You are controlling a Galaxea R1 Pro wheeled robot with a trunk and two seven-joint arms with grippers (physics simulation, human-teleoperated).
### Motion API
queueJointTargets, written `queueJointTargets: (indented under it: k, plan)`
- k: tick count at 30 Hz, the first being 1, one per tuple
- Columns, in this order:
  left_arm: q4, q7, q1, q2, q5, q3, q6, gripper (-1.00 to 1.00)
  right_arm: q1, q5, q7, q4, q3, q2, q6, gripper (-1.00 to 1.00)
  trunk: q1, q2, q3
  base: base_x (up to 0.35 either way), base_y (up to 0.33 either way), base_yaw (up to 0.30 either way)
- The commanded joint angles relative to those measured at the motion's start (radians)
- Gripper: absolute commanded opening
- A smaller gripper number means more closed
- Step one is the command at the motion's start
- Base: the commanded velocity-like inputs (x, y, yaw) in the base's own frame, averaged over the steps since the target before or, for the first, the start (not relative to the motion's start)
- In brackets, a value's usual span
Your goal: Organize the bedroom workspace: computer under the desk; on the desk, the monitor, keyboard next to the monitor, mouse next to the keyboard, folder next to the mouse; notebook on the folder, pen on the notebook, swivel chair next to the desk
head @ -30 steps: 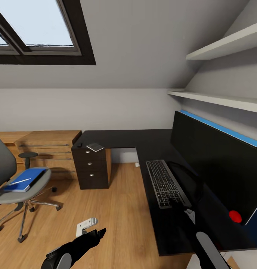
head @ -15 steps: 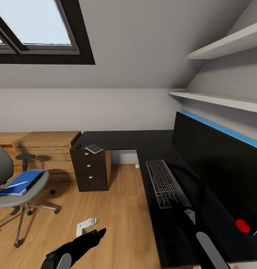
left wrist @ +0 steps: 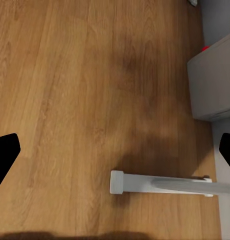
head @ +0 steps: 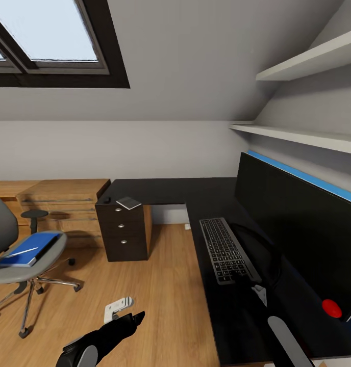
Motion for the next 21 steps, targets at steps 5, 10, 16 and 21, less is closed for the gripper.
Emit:
queueJointTargets:
  k: [5,10,16,21]
  plan:
    - [-0.005,0.010,-0.001,-0.002,0.010,0.001,0.004,1.00,-0.001,-0.007,-0.006,-0.002,0.001,-0.001,0.000,-1.00,0.000,-0.001,-0.001,0.000,0.000,0.000]
    - [-0.006,0.011,-0.001,-0.003,0.010,0.000,0.004,1.00,-0.001,-0.007,-0.005,-0.002,0.001,0.000,-0.001,-1.00,0.019,-0.036,-0.017,0.000,0.000,0.000]
    - [-0.006,0.011,-0.001,-0.003,0.010,0.000,0.004,1.00,0.000,-0.007,-0.005,-0.002,0.001,0.000,-0.001,-1.00,0.042,-0.078,-0.036,0.000,0.000,0.000]
    - [-0.006,0.011,-0.001,-0.003,0.010,0.000,0.004,1.00,0.000,-0.006,-0.005,-0.002,0.001,0.000,-0.001,-1.00,0.061,-0.113,-0.051,0.000,0.000,0.000]
